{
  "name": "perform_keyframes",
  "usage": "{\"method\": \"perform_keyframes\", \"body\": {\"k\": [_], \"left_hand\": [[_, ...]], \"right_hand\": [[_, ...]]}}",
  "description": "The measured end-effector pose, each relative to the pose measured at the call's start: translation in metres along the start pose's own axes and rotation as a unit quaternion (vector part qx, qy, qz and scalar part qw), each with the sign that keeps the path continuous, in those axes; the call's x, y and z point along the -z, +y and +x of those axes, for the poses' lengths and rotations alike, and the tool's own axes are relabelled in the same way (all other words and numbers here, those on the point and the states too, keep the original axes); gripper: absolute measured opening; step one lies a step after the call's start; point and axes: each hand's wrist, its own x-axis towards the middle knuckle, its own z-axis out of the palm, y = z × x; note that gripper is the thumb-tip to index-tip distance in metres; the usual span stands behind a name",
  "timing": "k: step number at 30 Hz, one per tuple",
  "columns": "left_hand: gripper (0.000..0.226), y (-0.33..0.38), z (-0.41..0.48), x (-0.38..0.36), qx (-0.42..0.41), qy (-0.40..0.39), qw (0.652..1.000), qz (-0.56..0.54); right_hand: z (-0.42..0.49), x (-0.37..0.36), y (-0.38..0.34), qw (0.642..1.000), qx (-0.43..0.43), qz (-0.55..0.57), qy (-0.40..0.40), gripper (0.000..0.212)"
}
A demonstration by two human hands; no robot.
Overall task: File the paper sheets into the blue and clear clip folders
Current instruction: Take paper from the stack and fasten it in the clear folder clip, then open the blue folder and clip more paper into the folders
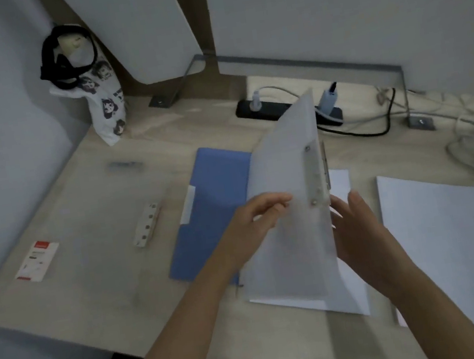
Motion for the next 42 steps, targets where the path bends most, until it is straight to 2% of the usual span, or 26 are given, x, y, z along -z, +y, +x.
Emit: {"method": "perform_keyframes", "body": {"k": [2, 5, 8, 11, 15, 17, 20, 25, 27, 29, 31, 33, 35, 37, 40, 42], "left_hand": [[0.021, -0.021, 0.005, -0.017, 0.033, 0.011, 0.998, 0.046], [0.033, -0.056, 0.012, -0.033, 0.112, 0.092, 0.981, 0.131], [0.049, -0.080, 0.014, -0.036, 0.155, 0.134, 0.970, 0.129], [0.043, -0.093, 0.013, -0.039, 0.202, 0.128, 0.968, 0.072], [0.034, -0.101, 0.014, -0.037, 0.233, 0.150, 0.958, 0.076], [0.031, -0.100, 0.015, -0.030, 0.245, 0.155, 0.954, 0.076], [0.039, -0.104, 0.017, -0.011, 0.244, 0.191, 0.947, 0.084], [0.028, -0.110, 0.017, 0.030, 0.223, 0.236, 0.943, 0.074], [0.024, -0.114, 0.016, 0.047, 0.218, 0.244, 0.942, 0.076], [0.030, -0.120, 0.013, 0.063, 0.228, 0.248, 0.938, 0.081], [0.031, -0.124, 0.010, 0.073, 0.231, 0.247, 0.936, 0.095], [0.022, -0.121, 0.006, 0.085, 0.215, 0.256, 0.937, 0.102], [0.031, -0.116, 0.003, 0.100, 0.191, 0.266, 0.936, 0.126], [0.045, -0.113, -0.002, 0.123, 0.179, 0.290, 0.926, 0.163], [0.050, -0.113, -0.007, 0.176, 0.187, 0.320, 0.902, 0.220], [0.054, -0.111, -0.008, 0.214, 0.197, 0.326, 0.890, 0.252]], "right_hand": [[-0.010, 0.022, 0.007, 0.999, -0.006, 0.002, 0.047, 0.061], [-0.015, 0.057, 0.027, 0.983, -0.009, -0.042, 0.178, 0.032], [-0.005, 0.081, 0.051, 0.948, -0.047, -0.162, 0.270, 0.040], [0.009, 0.090, 0.070, 0.914, -0.095, -0.253, 0.304, 0.051], [0.021, 0.077, 0.072, 0.892, -0.115, -0.320, 0.297, 0.057], [0.026, 0.070, 0.071, 0.897, -0.114, -0.307, 0.298, 0.063], [0.031, 0.056, 0.072, 0.905, -0.118, -0.294, 0.284, 0.064], [0.045, 0.027, 0.074, 0.933, -0.094, -0.270, 0.217, 0.062], [0.052, 0.018, 0.076, 0.941, -0.077, -0.262, 0.199, 0.057], [0.058, 0.007, 0.077, 0.944, -0.056, -0.271, 0.181, 0.044], [0.064, 0.003, 0.080, 0.931, -0.055, -0.306, 0.192, 0.036], [0.073, -0.002, 0.081, 0.911, -0.042, -0.347, 0.219, 0.024], [0.079, -0.008, 0.076, 0.896, -0.023, -0.371, 0.245, 0.024], [0.085, -0.021, 0.071, 0.883, -0.001, -0.398, 0.250, 0.034], [0.107, -0.060, 0.066, 0.885, 0.021, -0.417, 0.204, 0.039], [0.125, -0.094, 0.061, 0.902, 0.044, -0.402, 0.152, 0.038]]}}
